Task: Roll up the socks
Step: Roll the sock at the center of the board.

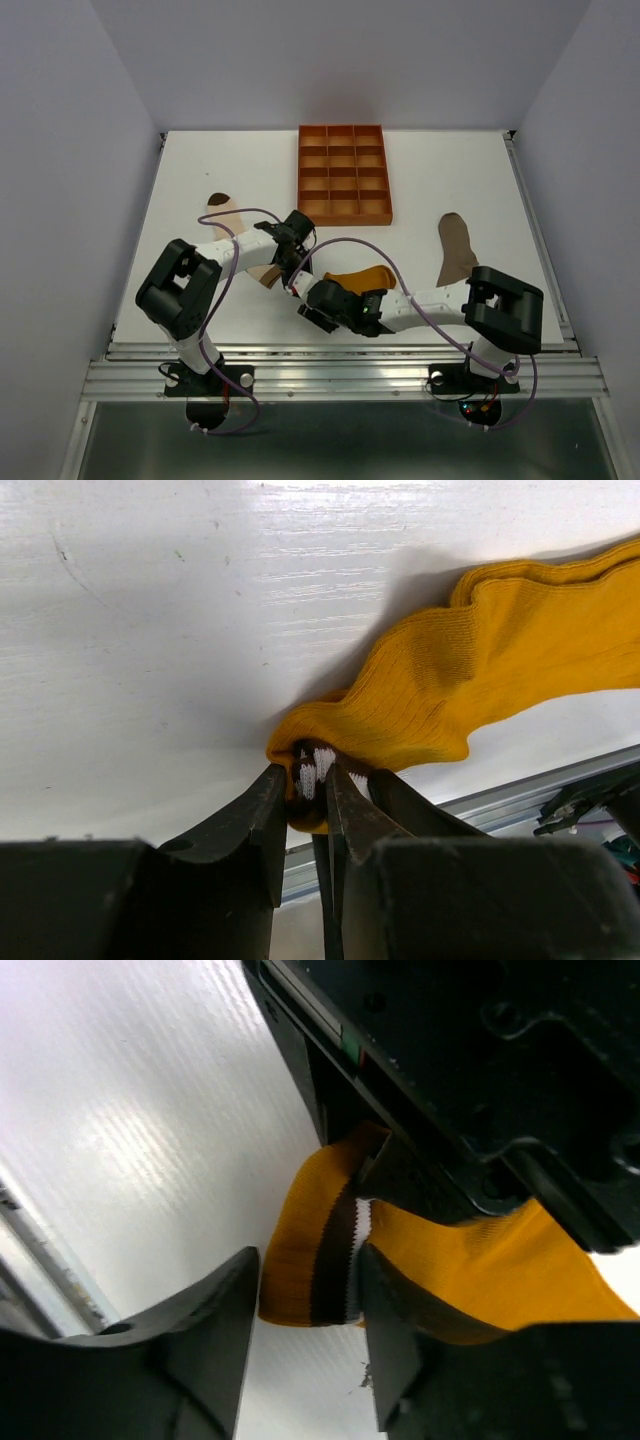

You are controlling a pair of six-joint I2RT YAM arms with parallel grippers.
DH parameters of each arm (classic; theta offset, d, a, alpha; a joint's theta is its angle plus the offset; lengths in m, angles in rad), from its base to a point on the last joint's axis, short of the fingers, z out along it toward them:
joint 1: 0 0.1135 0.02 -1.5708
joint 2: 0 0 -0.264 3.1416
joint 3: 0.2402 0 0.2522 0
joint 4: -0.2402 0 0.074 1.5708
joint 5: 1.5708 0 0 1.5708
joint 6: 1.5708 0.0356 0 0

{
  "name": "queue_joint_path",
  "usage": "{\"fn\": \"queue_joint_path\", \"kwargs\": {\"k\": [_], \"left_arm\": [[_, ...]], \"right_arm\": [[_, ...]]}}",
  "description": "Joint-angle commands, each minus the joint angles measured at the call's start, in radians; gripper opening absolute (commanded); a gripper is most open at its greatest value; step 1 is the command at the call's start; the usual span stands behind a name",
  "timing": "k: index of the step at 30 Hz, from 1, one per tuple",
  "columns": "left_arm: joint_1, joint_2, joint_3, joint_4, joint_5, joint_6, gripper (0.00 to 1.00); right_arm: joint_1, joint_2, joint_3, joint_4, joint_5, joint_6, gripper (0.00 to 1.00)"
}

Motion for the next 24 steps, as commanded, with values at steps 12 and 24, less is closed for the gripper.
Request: {"fn": "queue_joint_path", "kwargs": {"k": [12,24], "left_arm": [[-0.005,-0.03,0.029,-0.025,0.032,-0.002,0.08],[0.018,-0.135,0.011,0.03,-0.072,-0.038,0.68]], "right_arm": [[0.03,0.082,0.038,-0.045,0.166,0.063,0.02],[-0.012,0.024,-0.052,0.043,-0.026,0.259,0.01]]}}
